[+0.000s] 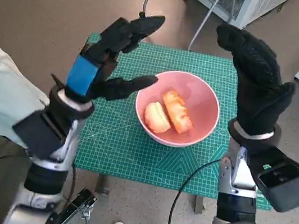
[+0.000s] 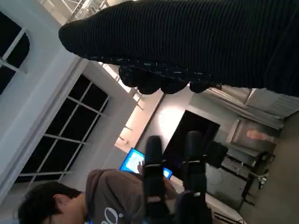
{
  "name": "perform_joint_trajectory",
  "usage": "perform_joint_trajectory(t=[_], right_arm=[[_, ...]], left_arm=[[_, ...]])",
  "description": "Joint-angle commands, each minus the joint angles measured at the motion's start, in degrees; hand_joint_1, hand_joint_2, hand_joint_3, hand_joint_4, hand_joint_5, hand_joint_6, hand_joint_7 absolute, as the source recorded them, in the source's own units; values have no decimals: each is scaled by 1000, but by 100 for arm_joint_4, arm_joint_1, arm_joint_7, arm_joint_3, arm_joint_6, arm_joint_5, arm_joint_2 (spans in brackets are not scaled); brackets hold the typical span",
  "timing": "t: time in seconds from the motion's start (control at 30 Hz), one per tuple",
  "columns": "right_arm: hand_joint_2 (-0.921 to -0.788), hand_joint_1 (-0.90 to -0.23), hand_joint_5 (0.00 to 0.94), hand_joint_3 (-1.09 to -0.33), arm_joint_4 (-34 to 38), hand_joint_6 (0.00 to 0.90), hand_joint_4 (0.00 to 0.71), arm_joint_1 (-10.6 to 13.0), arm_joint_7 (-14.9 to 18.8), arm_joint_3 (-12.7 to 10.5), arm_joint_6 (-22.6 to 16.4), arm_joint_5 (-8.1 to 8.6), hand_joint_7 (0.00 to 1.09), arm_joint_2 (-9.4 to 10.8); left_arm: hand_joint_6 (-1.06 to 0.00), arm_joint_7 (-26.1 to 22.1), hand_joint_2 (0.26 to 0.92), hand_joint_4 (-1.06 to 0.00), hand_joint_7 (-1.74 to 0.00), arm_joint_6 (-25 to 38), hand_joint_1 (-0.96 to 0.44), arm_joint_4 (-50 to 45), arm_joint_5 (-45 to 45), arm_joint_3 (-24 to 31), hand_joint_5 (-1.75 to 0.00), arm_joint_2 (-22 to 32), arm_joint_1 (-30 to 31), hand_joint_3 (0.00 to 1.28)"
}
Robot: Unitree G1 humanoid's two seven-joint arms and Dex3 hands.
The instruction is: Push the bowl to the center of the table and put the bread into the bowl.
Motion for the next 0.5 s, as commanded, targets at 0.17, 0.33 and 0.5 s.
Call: perform_joint_trajectory(t=[0.17, 0.33, 0.5], right_arm=[[-921, -680, 27, -779, -33, 4, 280, -22, -147, 39, 103, -167, 879, -2], [-921, -678, 27, -780, -53, 6, 281, -41, -145, 59, 156, -176, 873, -18], [-921, -680, 27, -782, -43, 7, 282, -59, -118, 64, 181, -165, 869, -42]], left_arm=[[-140, 283, 921, -358, -560, -193, -348, -105, 64, 97, -2, -100, 93, 226], [-124, 315, 921, -342, -563, -292, -356, -105, -7, 129, 0, -129, 122, 230], [-119, 293, 921, -329, -558, -338, -362, -70, -83, 144, 0, -144, 126, 236]])
